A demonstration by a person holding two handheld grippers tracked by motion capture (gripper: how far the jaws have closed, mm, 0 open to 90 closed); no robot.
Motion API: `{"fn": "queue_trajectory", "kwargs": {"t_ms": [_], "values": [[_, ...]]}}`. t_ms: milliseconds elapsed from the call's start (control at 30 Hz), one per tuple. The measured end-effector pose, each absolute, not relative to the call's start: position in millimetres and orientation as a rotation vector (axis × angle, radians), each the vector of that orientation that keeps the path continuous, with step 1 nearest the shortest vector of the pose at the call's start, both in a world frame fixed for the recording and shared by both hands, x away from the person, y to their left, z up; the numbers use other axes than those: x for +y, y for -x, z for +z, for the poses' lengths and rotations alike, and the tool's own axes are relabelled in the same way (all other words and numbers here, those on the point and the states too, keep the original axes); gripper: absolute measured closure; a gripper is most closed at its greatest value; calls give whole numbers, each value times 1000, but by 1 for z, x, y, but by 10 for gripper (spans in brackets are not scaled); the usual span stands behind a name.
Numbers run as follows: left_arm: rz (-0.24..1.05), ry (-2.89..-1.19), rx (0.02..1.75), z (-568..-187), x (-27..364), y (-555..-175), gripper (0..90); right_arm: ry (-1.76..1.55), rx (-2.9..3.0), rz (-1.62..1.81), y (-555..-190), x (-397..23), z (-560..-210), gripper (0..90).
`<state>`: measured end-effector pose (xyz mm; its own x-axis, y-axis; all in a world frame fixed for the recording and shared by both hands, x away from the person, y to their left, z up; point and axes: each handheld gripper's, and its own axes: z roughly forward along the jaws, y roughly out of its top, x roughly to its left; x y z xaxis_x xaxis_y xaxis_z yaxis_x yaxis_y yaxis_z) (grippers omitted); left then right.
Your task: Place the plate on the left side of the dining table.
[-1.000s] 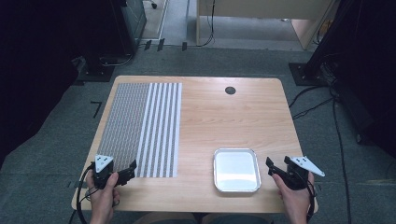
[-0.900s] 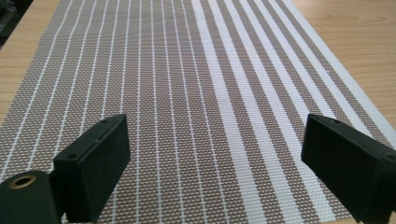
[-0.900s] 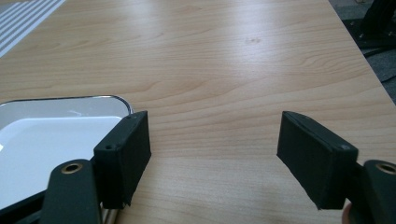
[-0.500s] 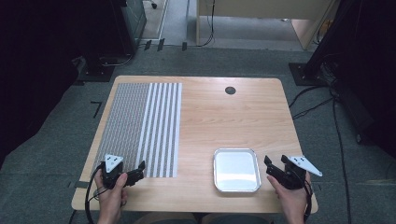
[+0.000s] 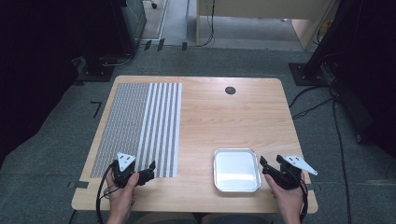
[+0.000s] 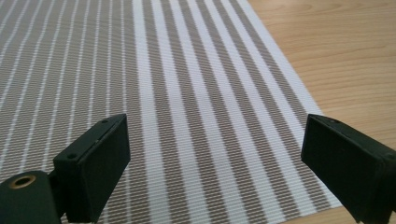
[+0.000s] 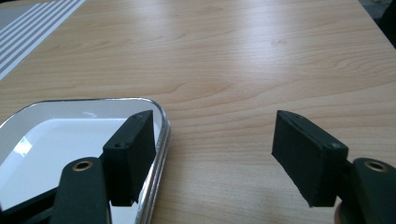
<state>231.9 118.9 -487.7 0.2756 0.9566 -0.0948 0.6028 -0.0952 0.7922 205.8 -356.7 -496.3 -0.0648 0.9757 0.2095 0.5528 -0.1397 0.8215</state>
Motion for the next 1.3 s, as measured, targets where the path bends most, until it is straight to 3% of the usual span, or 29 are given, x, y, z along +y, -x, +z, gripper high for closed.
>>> {"fn": "queue_trajectory", "kwargs": {"t_ms": [400, 800, 1300], "values": [[534, -1842, 1328, -485, 73, -230, 80, -1709, 1665, 1109, -207, -353, -499, 445], [469, -1863, 1276, -488, 39, -228, 80, -1703, 1708, 1125, -208, -350, -499, 509], [368, -1886, 1216, -492, -4, -220, 95, -1732, 1719, 1262, -210, -346, -502, 703]]}}
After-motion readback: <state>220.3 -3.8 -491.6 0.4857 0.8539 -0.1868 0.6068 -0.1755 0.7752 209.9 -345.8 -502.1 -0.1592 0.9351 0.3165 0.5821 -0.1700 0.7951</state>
